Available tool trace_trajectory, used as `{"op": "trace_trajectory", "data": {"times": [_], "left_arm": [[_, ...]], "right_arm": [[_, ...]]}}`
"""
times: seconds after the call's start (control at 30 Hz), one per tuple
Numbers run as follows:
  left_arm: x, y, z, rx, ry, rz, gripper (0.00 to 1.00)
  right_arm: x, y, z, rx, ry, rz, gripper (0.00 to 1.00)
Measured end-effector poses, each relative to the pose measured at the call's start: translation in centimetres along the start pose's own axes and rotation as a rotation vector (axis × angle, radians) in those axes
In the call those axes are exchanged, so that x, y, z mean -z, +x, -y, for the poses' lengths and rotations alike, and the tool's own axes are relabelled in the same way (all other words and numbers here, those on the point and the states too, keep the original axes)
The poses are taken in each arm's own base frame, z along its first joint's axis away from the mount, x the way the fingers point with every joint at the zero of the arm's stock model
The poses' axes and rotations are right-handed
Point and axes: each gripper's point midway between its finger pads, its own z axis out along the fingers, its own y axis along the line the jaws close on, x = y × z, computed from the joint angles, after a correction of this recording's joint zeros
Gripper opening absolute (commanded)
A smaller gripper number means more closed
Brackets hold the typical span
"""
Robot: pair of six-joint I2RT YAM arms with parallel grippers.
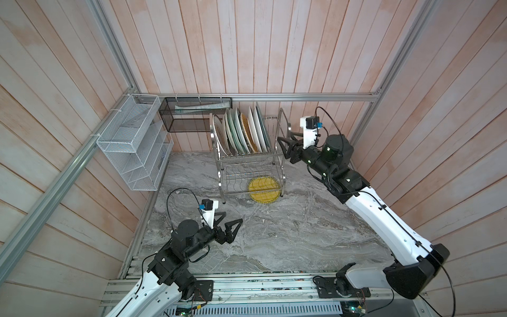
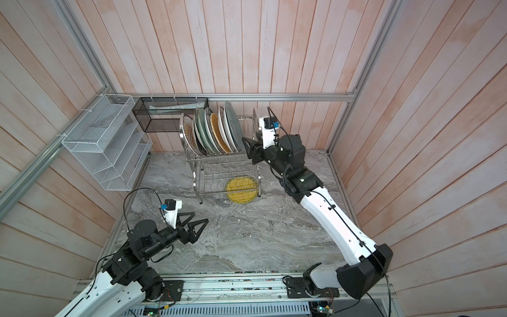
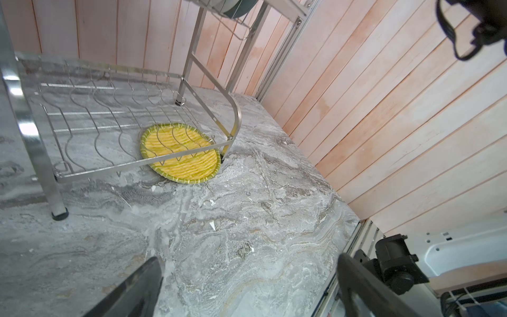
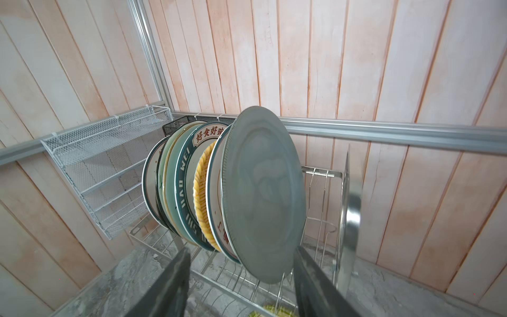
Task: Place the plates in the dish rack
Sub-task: 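Open the right gripper and pull it back from the rack, then lower the left gripper to the yellow woven mat rim under the rack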
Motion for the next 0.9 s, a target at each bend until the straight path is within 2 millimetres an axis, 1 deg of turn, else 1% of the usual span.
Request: {"op": "trace_trajectory", "data": {"times": [0.07,0.1,0.17,0.2,0.3,0.33,0.4,0.5,0.63,0.67,0.73,0.8,0.87,0.9], "left_arm": [[-1.2,1.0,-0.3,0.065,0.005,-0.03,1.0],[-1.9,1.9,-0.7,0.102,0.003,-0.049,1.0],[-3.4,4.3,-1.5,0.186,-0.012,-0.105,1.0],[-4.1,5.9,-2.2,0.235,-0.029,-0.14,1.0],[-5.9,9.6,-3.9,0.365,-0.102,-0.216,1.0],[-6.5,10.4,-4.2,0.405,-0.124,-0.231,1.0],[-7.7,11.3,-4.6,0.47,-0.156,-0.242,0.99],[-9.9,11.7,-5.2,0.581,-0.201,-0.236,0.89],[-13.1,11.3,-5.9,0.718,-0.241,-0.184,0.82],[-13.6,11.2,-6.1,0.743,-0.247,-0.172,0.81],[-14.9,10.9,-6.4,0.785,-0.26,-0.14,0.76],[-15.9,10.6,-6.8,0.823,-0.271,-0.105,0.7],[-16.7,10.4,-7.3,0.863,-0.283,-0.069,0.62],[-17.0,10.3,-7.7,0.881,-0.294,-0.051,0.6]], "right_arm": [[1.9,0.5,0.4,-0.02,0.005,0.023,0.92],[2.9,1.0,0.4,-0.029,0.005,0.03,0.97],[4.7,2.2,0.4,-0.049,0.003,0.038,0.98],[5.7,2.8,0.4,-0.057,0.003,0.043,0.98],[7.8,4.6,0.6,-0.076,0.01,0.046,0.98],[8.3,5.3,0.6,-0.081,0.011,0.046,0.98],[9.2,6.5,0.8,-0.091,0.016,0.04,0.98],[10.1,8.1,0.9,-0.113,0.017,0.025,0.98],[10.8,10.4,1.0,-0.146,0.013,-0.008,0.98],[10.9,10.8,1.1,-0.153,0.012,-0.016,0.98],[11.2,11.5,1.0,-0.168,0.006,-0.029,0.98],[11.5,11.9,0.9,-0.179,-0.001,-0.038,0.98],[11.9,11.9,0.6,-0.19,-0.013,-0.036,0.98],[12.1,11.8,0.5,-0.193,-0.018,-0.035,0.98]]}}
